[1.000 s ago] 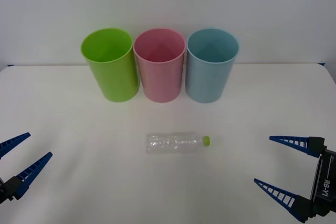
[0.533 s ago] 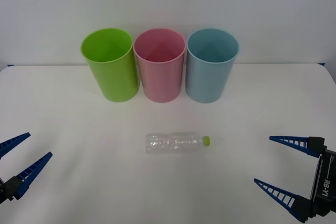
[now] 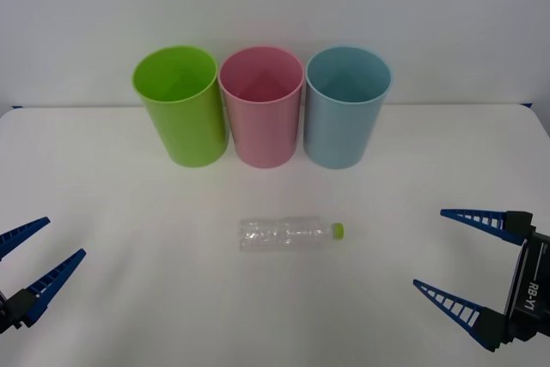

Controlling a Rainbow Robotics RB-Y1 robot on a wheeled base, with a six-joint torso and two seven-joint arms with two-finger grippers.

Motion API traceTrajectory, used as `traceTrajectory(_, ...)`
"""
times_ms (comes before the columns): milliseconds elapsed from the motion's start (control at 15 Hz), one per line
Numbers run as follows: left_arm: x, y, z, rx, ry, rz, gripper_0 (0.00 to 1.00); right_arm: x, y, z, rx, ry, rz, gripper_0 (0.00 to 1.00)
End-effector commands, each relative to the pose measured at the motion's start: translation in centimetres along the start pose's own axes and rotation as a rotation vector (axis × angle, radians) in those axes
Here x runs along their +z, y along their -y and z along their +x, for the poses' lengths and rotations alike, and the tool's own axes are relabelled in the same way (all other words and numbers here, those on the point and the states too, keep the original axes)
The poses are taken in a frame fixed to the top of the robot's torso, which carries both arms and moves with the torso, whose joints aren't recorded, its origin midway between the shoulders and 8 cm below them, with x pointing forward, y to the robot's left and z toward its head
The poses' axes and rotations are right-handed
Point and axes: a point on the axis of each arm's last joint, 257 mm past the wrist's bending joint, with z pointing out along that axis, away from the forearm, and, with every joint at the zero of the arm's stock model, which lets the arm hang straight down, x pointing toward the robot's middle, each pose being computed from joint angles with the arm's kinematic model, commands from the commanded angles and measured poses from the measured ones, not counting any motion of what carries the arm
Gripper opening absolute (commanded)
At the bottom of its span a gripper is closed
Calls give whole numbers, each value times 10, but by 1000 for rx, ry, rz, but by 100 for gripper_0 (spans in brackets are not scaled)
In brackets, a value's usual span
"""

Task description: Put cans in the blue bin and PET bottles in the pink bin and trash in the green bin.

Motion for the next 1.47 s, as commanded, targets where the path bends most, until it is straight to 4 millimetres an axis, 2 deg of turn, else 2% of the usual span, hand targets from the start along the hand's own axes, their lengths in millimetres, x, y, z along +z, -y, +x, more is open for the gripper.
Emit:
traceTrajectory(67, 0, 0, 0, 0, 0, 0, 100, 7, 7, -8, -50, 6, -2, 100)
traceTrajectory(400, 0, 0, 0, 0, 0, 0, 100, 36, 19, -18, -212, -48, 3, 100)
traceTrajectory(1000, 0, 0, 0, 0, 0, 0, 100, 110, 13, -18, -401, -130, -71, 100)
traceTrajectory(1467, 0, 0, 0, 0, 0, 0, 100, 162, 5, -12, -468, -202, -82, 100)
